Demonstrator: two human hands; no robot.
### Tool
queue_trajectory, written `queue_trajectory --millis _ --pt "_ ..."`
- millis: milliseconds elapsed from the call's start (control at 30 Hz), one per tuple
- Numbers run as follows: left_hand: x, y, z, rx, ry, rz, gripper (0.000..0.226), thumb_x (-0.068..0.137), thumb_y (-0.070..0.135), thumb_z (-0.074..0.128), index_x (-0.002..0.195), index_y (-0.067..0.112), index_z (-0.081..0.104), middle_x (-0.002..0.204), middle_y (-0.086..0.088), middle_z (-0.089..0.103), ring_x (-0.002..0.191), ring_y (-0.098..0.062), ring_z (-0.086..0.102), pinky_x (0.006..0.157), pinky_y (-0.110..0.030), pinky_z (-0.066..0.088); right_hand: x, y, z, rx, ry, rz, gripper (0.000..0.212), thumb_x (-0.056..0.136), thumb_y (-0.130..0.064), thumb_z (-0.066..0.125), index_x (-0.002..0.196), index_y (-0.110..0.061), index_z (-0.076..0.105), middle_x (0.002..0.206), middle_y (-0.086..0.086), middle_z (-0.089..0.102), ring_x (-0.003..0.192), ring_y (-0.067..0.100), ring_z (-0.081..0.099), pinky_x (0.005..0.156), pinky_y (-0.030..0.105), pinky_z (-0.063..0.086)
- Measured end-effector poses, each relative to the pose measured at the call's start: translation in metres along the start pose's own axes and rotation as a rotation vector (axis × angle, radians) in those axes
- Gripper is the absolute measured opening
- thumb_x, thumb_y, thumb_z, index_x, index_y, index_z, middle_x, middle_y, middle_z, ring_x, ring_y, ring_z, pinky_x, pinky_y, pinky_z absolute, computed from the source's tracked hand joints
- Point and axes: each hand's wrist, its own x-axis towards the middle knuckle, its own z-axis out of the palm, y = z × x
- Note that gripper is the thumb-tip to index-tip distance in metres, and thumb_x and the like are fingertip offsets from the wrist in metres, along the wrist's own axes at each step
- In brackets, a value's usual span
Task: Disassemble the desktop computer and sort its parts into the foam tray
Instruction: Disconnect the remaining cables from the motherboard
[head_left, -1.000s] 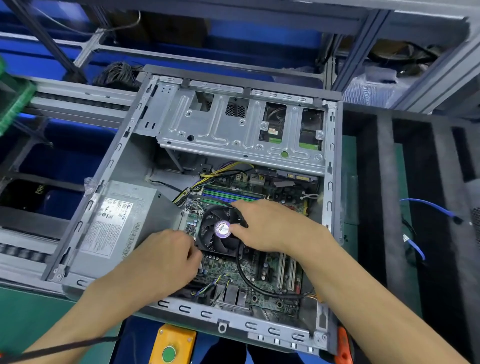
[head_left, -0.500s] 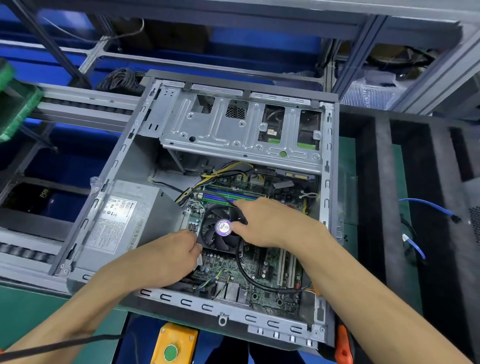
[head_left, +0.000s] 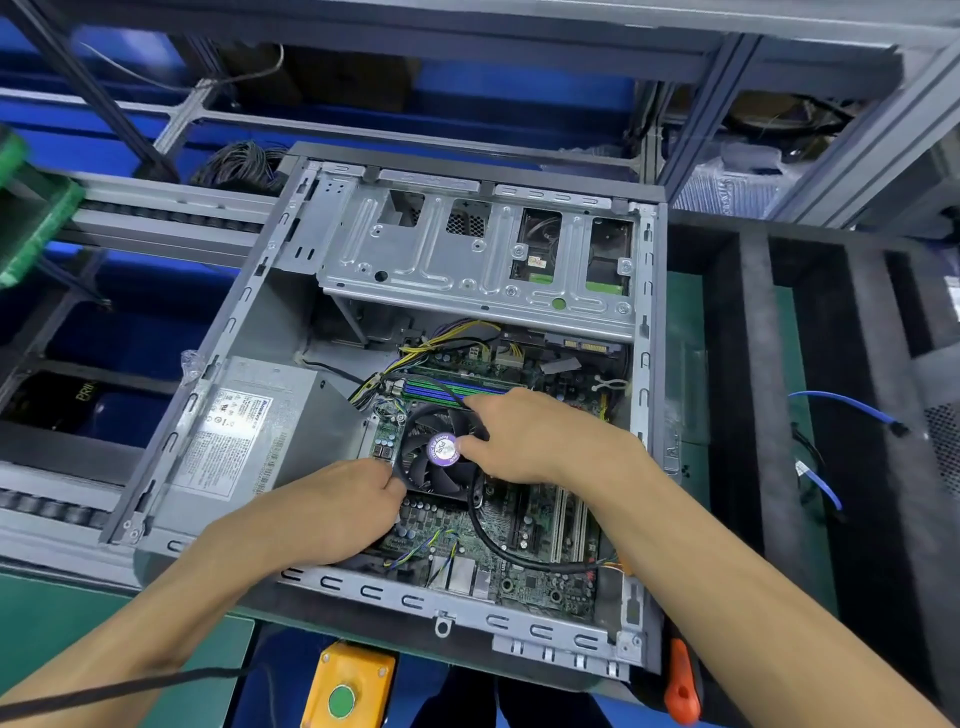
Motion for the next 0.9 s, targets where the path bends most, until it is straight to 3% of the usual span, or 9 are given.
queue_trajectory --millis 67,200,367,467,533,633,733,900 --pt "0.000 -0.001 0.000 -0.024 0.031 -0.012 0.035 0.105 0.027 0.032 0.079 0.016 0.052 0.077 0.003 0.053 0.078 -0.019 0.054 0.070 -0.030 0.040 0.001 0.001 0.001 0.004 0.004 0.001 0.054 0.104 -0.047 0.042 0.146 -0.012 0.045 0.130 0.014 0.058 0.117 0.034 0.057 0.092 0.040 0.050" --pt "-0.003 -0.005 -0.002 -0.058 0.052 0.022 0.035 0.100 0.034 0.042 0.071 0.016 0.047 0.067 0.002 0.052 0.059 -0.010 0.047 0.053 -0.025 0.034 0.003 0.002 0.002 0.005 0.013 0.005 0.053 0.104 -0.047 0.042 0.144 -0.013 0.047 0.128 0.013 0.059 0.115 0.033 0.057 0.091 0.039 0.050" --pt "-0.008 -0.006 -0.004 -0.044 0.070 0.053 0.028 0.096 0.043 0.058 0.078 0.022 0.063 0.071 0.006 0.057 0.063 -0.009 0.055 0.055 -0.022 0.037 0.004 0.002 0.002 0.013 0.010 -0.001 0.053 0.104 -0.047 0.042 0.143 -0.011 0.048 0.119 0.012 0.060 0.108 0.032 0.058 0.089 0.038 0.051" --pt "-0.011 -0.006 -0.007 -0.023 0.056 0.050 0.023 0.097 0.030 0.060 0.081 0.022 0.076 0.089 0.002 0.068 0.083 -0.017 0.066 0.075 -0.026 0.050 0.004 0.002 0.001 0.014 0.006 0.003 0.053 0.104 -0.047 0.042 0.141 -0.009 0.050 0.116 0.012 0.061 0.105 0.031 0.059 0.088 0.038 0.052" --pt "-0.012 -0.004 -0.008 0.063 0.058 0.045 0.032 0.098 0.028 0.058 0.071 0.016 0.071 0.083 0.001 0.067 0.075 -0.016 0.065 0.070 -0.028 0.049 0.004 0.002 0.001 0.015 -0.001 0.005 0.054 0.105 -0.047 0.041 0.140 -0.007 0.052 0.123 0.015 0.063 0.112 0.033 0.061 0.094 0.041 0.053" --pt "-0.010 -0.001 -0.011 0.149 -0.005 0.036 0.044 0.095 0.045 0.059 0.063 0.015 0.054 0.071 -0.001 0.058 0.063 -0.016 0.055 0.061 -0.028 0.044 0.005 0.002 0.001 0.019 -0.001 0.008 0.056 0.105 -0.047 0.040 0.140 -0.006 0.053 0.127 0.017 0.063 0.117 0.035 0.061 0.097 0.044 0.053" --pt "-0.008 -0.001 -0.011 0.085 -0.059 0.032 0.040 0.086 0.048 0.070 0.066 0.017 0.057 0.077 -0.001 0.062 0.072 -0.019 0.058 0.076 -0.030 0.053 0.005 0.001 0.002 0.017 0.005 0.007 0.056 0.105 -0.047 0.039 0.140 -0.005 0.053 0.124 0.018 0.065 0.115 0.036 0.062 0.096 0.045 0.053" --pt "-0.006 -0.002 -0.006 0.050 -0.006 0.029 0.038 0.086 0.044 0.072 0.065 0.017 0.055 0.068 -0.001 0.056 0.060 -0.018 0.048 0.063 -0.026 0.046 0.007 0.003 0.002 0.015 0.009 0.005 0.055 0.105 -0.048 0.040 0.138 -0.006 0.054 0.123 0.016 0.064 0.114 0.034 0.061 0.096 0.044 0.053"
